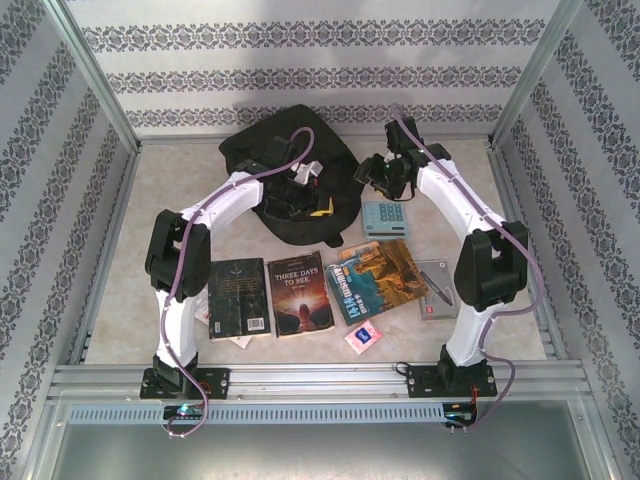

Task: Pack books, pencil case, and school supplies into a backpack

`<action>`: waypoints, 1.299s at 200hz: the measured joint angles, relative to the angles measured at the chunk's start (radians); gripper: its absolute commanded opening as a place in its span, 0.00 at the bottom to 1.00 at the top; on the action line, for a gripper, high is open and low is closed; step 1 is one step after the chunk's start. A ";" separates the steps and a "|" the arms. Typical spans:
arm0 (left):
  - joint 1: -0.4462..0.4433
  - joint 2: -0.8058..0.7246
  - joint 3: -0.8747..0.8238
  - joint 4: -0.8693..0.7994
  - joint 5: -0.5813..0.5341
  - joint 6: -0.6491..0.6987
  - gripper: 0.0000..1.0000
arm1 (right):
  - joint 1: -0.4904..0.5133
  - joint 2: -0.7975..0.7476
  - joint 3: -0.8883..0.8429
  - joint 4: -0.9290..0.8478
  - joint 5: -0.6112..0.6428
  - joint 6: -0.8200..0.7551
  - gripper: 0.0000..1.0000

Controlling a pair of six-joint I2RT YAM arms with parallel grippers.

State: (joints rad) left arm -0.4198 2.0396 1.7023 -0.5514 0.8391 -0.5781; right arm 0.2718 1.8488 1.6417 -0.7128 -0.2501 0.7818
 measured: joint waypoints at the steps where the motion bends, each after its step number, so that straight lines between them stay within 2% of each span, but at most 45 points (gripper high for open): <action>1: 0.000 0.000 0.000 0.000 0.001 -0.001 0.00 | 0.002 0.000 -0.002 -0.002 0.000 0.005 0.54; 50: 0.000 0.000 -0.007 0.023 0.022 -0.030 0.00 | 0.072 0.067 -0.015 -0.009 -0.039 0.167 0.55; 94: 0.000 0.000 -0.026 0.026 0.023 -0.033 0.00 | 0.111 0.114 -0.015 0.010 -0.050 0.219 0.52; 117: 0.000 0.000 -0.036 0.026 0.022 -0.032 0.00 | 0.111 0.124 -0.019 0.013 -0.045 0.227 0.42; 149: 0.002 0.000 -0.060 0.026 0.022 -0.031 0.00 | 0.103 0.124 -0.064 0.038 -0.034 0.228 0.12; 171: 0.003 0.000 -0.080 0.027 0.021 -0.028 0.00 | 0.092 0.124 -0.076 0.051 -0.034 0.219 0.01; 260: 0.068 -0.079 -0.166 0.000 0.021 0.013 0.00 | 0.077 0.124 -0.060 0.017 0.028 0.072 0.00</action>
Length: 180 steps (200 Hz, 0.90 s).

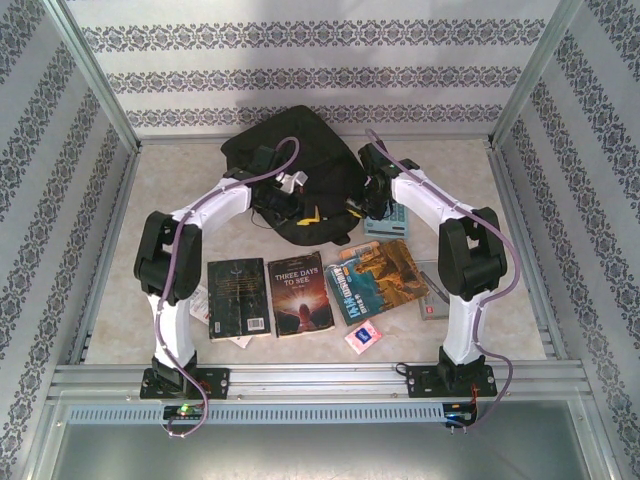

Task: Pack books, pencil case, and school supplies into a backpack

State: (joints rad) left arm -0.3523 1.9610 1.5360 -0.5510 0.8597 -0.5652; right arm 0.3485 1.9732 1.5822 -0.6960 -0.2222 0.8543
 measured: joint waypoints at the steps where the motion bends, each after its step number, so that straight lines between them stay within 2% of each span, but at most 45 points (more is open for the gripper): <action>1: 0.000 -0.001 -0.001 0.000 0.000 0.000 0.00 | 0.000 0.000 0.000 0.000 0.000 -0.001 0.00; 36: 0.015 -0.050 -0.063 -0.002 -0.003 0.008 0.00 | -0.018 0.003 0.034 -0.030 0.010 -0.047 0.00; 73: 0.072 -0.086 -0.119 0.002 0.001 0.007 0.00 | -0.046 0.032 0.082 -0.062 0.029 -0.096 0.00; 145: 0.133 -0.093 -0.118 -0.002 -0.004 0.004 0.00 | -0.052 0.067 0.171 -0.135 0.095 -0.182 0.00; 150: 0.136 -0.093 -0.112 -0.002 -0.005 0.004 0.00 | -0.052 0.067 0.174 -0.138 0.100 -0.186 0.07; 163: 0.138 -0.092 -0.098 -0.001 -0.005 0.003 0.00 | -0.052 0.067 0.183 -0.142 0.102 -0.197 0.36; 175: 0.138 -0.092 -0.095 0.011 -0.002 -0.006 0.00 | -0.052 0.067 0.186 -0.138 0.106 -0.200 0.51; 180: 0.138 -0.092 -0.095 0.014 -0.001 -0.011 0.00 | -0.052 0.066 0.186 -0.136 0.108 -0.196 0.54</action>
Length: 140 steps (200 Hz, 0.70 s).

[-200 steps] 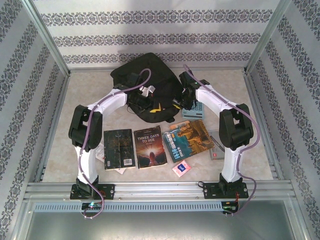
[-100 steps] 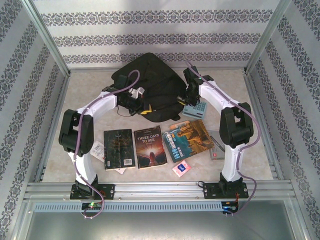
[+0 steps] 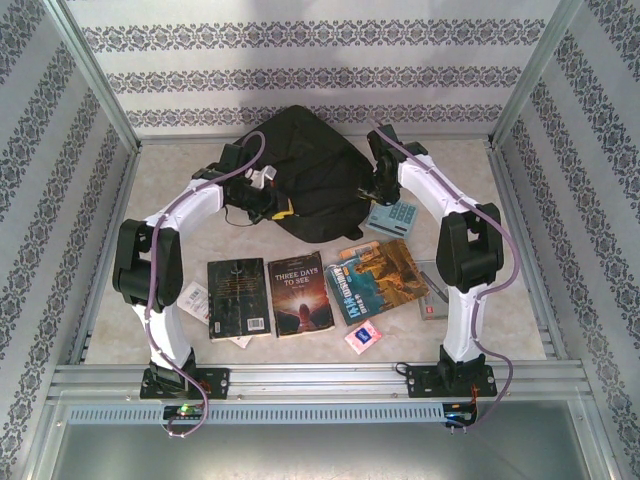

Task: Pack books, pencil case, and school supplies into a backpack

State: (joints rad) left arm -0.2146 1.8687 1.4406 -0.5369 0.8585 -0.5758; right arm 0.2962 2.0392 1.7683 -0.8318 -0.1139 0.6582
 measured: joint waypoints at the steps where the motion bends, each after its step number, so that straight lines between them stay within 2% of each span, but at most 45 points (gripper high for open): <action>1: 0.000 0.000 0.000 0.000 0.000 -0.001 0.00 | 0.000 0.000 0.000 0.000 0.001 -0.002 0.54; 8: -0.002 0.000 0.000 0.004 0.002 -0.006 0.00 | 0.001 -0.002 -0.002 0.003 0.002 0.000 0.60; 29: -0.012 0.000 0.000 0.018 0.002 -0.016 0.00 | 0.003 -0.046 -0.063 0.047 -0.010 0.045 0.64; 35: -0.016 0.000 -0.001 0.023 0.002 -0.021 0.00 | 0.008 -0.069 -0.093 0.060 -0.018 0.064 0.71; 50: -0.029 -0.002 -0.011 0.050 0.002 -0.036 0.00 | 0.019 -0.147 -0.181 0.089 -0.045 0.112 0.74; 54: -0.033 -0.005 -0.016 0.058 0.003 -0.040 0.00 | 0.023 -0.164 -0.199 0.094 -0.050 0.129 0.82; 60: -0.035 -0.010 -0.027 0.069 0.002 -0.048 0.00 | 0.033 -0.193 -0.227 0.106 -0.058 0.158 0.84; 91: -0.052 -0.044 -0.072 0.111 0.000 -0.085 0.00 | 0.110 -0.267 -0.312 0.180 -0.102 0.272 0.84; 140: -0.113 -0.063 -0.092 0.172 -0.011 -0.133 0.00 | 0.204 -0.253 -0.387 0.310 -0.175 0.462 0.78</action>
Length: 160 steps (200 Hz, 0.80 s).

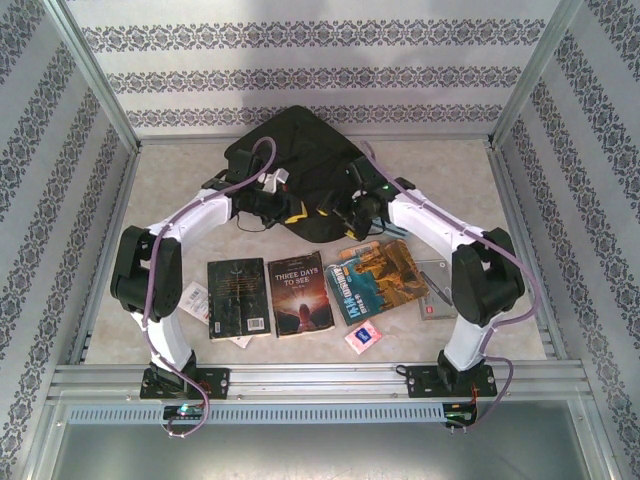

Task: Pack books, pencil case, and school supplies into a backpack

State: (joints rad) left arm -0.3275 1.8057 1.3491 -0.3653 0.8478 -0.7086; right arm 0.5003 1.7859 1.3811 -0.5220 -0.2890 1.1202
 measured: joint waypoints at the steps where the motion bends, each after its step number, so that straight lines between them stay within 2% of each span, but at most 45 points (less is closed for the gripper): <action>1: -0.001 0.000 0.000 0.000 0.000 0.000 0.00 | 0.000 0.000 0.000 0.002 0.000 0.001 0.78; 38: -0.025 0.000 0.000 0.006 -0.004 -0.005 0.00 | -0.014 0.027 0.000 0.068 0.000 0.047 0.69; 68: -0.025 0.000 0.013 -0.009 -0.014 0.001 0.00 | -0.027 0.058 0.000 0.082 0.003 0.062 0.48; 94: -0.024 0.001 0.029 -0.031 -0.024 0.014 0.00 | -0.027 0.064 -0.004 0.091 0.016 0.074 0.22; 115: -0.019 0.004 0.034 -0.050 -0.034 0.027 0.00 | -0.027 0.064 -0.013 0.108 0.022 0.074 0.09; 160: 0.035 0.016 0.034 -0.071 -0.048 0.049 0.00 | -0.032 0.065 -0.016 0.103 0.029 0.032 0.06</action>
State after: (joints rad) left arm -0.2928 1.8217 1.3834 -0.4358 0.7998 -0.6598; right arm 0.4679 1.8507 1.3651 -0.4194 -0.2600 1.1526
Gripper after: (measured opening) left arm 0.056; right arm 0.103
